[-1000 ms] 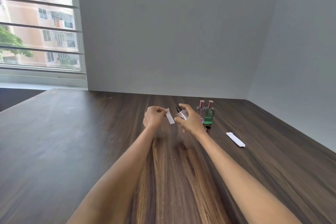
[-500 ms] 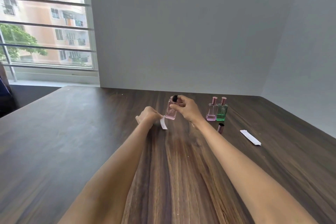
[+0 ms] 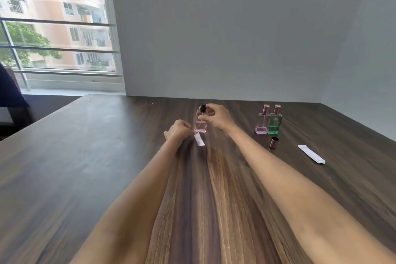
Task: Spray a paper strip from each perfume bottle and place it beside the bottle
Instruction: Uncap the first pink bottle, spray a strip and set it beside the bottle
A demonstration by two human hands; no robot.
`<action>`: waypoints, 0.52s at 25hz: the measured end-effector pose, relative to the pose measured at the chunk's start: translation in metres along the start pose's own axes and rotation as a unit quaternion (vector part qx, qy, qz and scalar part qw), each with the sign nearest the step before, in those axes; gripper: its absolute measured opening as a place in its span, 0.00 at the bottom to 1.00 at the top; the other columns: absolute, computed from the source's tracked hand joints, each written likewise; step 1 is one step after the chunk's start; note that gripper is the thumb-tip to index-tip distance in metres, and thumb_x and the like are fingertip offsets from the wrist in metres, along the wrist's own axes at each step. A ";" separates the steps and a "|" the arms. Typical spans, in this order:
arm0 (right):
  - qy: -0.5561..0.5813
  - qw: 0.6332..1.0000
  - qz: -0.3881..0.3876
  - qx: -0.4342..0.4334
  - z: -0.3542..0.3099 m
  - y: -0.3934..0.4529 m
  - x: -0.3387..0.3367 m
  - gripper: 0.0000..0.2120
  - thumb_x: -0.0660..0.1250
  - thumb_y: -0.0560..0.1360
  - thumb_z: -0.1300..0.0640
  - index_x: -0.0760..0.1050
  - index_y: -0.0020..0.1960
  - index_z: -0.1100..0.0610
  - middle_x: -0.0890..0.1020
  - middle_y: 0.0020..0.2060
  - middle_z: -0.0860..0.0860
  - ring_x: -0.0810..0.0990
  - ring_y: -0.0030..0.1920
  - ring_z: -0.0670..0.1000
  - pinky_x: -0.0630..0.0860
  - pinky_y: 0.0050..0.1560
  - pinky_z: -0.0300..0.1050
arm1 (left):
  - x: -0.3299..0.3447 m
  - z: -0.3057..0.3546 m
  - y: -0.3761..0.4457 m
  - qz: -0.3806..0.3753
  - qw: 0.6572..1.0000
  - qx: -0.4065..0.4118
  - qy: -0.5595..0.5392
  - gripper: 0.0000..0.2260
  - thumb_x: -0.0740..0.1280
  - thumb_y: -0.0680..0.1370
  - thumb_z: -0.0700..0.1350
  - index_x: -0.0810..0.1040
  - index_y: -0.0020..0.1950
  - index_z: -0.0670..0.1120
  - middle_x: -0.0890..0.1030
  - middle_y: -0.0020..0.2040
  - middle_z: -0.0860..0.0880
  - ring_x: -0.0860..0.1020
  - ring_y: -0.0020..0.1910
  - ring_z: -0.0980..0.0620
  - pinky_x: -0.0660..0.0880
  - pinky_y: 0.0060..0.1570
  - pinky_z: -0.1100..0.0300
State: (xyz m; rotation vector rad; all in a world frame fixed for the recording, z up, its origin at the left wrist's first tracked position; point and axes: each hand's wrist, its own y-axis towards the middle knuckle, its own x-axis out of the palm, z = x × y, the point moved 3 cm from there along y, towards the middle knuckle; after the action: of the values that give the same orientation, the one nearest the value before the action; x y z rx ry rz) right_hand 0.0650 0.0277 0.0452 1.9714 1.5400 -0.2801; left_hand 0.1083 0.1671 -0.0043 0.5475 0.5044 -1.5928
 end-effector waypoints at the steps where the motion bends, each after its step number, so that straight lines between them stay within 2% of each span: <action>1: -0.005 1.000 -0.012 -0.002 -0.002 0.001 0.000 0.15 0.73 0.69 0.61 0.80 0.55 0.58 0.82 0.45 0.51 0.77 0.46 0.46 0.70 0.47 0.37 | -0.001 -0.002 0.003 -0.007 1.000 -0.001 -0.023 0.13 0.73 0.71 0.46 0.79 0.55 0.48 0.80 0.52 0.51 0.75 0.57 0.50 0.59 0.71 0.49; 3: -0.020 0.999 -0.040 -0.004 -0.002 0.004 0.003 0.16 0.73 0.69 0.61 0.79 0.56 0.59 0.82 0.47 0.52 0.78 0.48 0.48 0.71 0.49 0.38 | -0.005 -0.006 0.006 0.006 0.999 0.002 -0.046 0.14 0.71 0.71 0.43 0.78 0.56 0.48 0.81 0.56 0.48 0.76 0.61 0.47 0.59 0.72 0.47; 6: -0.037 0.997 -0.071 -0.003 0.003 0.009 0.010 0.16 0.73 0.69 0.62 0.79 0.57 0.60 0.83 0.53 0.56 0.80 0.53 0.51 0.73 0.57 0.43 | -0.012 -0.005 0.001 0.041 0.999 -0.001 -0.024 0.15 0.63 0.74 0.40 0.77 0.60 0.47 0.80 0.59 0.49 0.74 0.63 0.46 0.55 0.71 0.48; 9: -0.052 0.996 -0.071 -0.001 0.005 0.009 0.015 0.17 0.72 0.70 0.61 0.78 0.58 0.60 0.83 0.54 0.56 0.78 0.51 0.48 0.71 0.55 0.40 | -0.012 0.002 -0.006 0.048 0.999 0.017 0.003 0.15 0.60 0.76 0.40 0.76 0.61 0.48 0.79 0.61 0.48 0.74 0.63 0.46 0.57 0.68 0.50; 13: -0.031 0.997 -0.068 0.019 0.002 0.005 0.012 0.19 0.73 0.70 0.61 0.77 0.60 0.60 0.82 0.51 0.54 0.77 0.51 0.48 0.69 0.53 0.39 | -0.007 0.005 -0.012 0.056 0.997 0.031 0.051 0.13 0.60 0.77 0.44 0.76 0.60 0.49 0.79 0.61 0.48 0.75 0.63 0.46 0.60 0.65 0.50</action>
State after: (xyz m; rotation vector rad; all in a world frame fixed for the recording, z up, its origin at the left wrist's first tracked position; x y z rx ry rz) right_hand 0.0741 0.0358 0.0390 1.8718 1.6415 -0.4253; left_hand 0.0971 0.1707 0.0040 0.6944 0.4935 -1.4822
